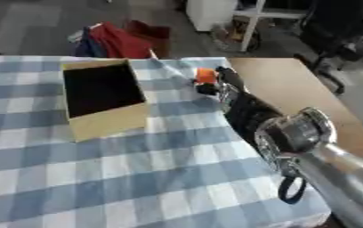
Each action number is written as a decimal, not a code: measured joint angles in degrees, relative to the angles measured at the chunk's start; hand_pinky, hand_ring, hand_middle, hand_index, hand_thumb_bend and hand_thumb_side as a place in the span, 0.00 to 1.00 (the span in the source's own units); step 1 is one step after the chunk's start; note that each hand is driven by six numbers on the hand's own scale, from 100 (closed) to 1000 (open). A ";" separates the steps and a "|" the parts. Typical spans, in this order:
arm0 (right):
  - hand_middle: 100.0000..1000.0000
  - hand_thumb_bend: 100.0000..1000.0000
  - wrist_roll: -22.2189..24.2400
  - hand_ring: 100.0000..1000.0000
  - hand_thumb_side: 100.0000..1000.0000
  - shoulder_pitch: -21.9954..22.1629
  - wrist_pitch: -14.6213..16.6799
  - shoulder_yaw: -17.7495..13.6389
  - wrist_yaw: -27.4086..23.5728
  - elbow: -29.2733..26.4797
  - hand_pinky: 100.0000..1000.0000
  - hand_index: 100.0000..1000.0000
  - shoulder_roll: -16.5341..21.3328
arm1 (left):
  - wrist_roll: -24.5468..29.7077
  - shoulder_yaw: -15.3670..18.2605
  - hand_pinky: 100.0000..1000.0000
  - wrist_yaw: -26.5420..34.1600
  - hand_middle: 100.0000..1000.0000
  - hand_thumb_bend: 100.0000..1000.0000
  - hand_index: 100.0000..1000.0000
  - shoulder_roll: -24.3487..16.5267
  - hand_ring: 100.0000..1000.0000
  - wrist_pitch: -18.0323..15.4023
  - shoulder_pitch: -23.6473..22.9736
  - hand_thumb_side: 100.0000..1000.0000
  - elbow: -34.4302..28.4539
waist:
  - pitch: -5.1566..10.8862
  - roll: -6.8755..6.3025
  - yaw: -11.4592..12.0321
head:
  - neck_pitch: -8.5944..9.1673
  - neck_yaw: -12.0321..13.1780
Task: Pick up objects on the table and place them in the box.
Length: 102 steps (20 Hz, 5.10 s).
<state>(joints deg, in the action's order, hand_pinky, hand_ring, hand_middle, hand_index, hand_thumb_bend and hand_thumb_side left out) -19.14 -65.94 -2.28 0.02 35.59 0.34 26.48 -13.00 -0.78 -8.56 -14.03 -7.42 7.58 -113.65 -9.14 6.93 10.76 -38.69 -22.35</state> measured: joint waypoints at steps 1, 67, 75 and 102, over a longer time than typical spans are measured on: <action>0.74 0.32 0.02 0.67 0.54 0.04 0.01 0.00 0.00 0.00 0.72 0.89 0.00 | 0.00 0.00 0.81 0.00 0.55 0.00 0.73 0.00 0.60 0.00 0.00 0.57 0.00 | -0.03 -0.03 0.01 | 0.00 0.00; 0.54 0.03 -7.56 0.63 0.49 -5.97 20.53 0.22 23.23 -2.44 0.68 0.67 -3.03 | 0.19 0.00 0.81 0.21 0.55 0.00 0.73 0.02 0.59 -0.18 -0.05 0.58 0.00 | 0.68 -0.17 0.24 | 0.01 -0.48; 0.54 0.03 4.19 0.63 0.49 -5.74 26.94 -7.26 33.17 -16.67 0.68 0.67 -6.62 | 0.19 0.01 0.81 0.23 0.55 0.00 0.73 0.10 0.59 -0.18 -0.08 0.58 0.00 | 0.66 -0.37 0.23 | -0.01 -0.57; 0.72 0.54 19.93 0.72 0.38 -3.85 42.27 -4.29 36.69 -19.06 0.71 0.81 -11.13 | 0.25 0.01 0.81 0.32 0.55 0.00 0.73 0.52 0.59 -0.10 -0.06 0.58 0.00 | 0.59 -0.22 0.27 | -0.04 -0.79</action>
<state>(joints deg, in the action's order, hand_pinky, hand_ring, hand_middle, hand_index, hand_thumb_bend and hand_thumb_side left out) 0.79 -69.80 39.99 -4.27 72.28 -18.72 15.35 -12.75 -0.77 -8.25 -13.52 -7.52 7.52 -113.65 -8.54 6.71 11.02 -38.72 -23.13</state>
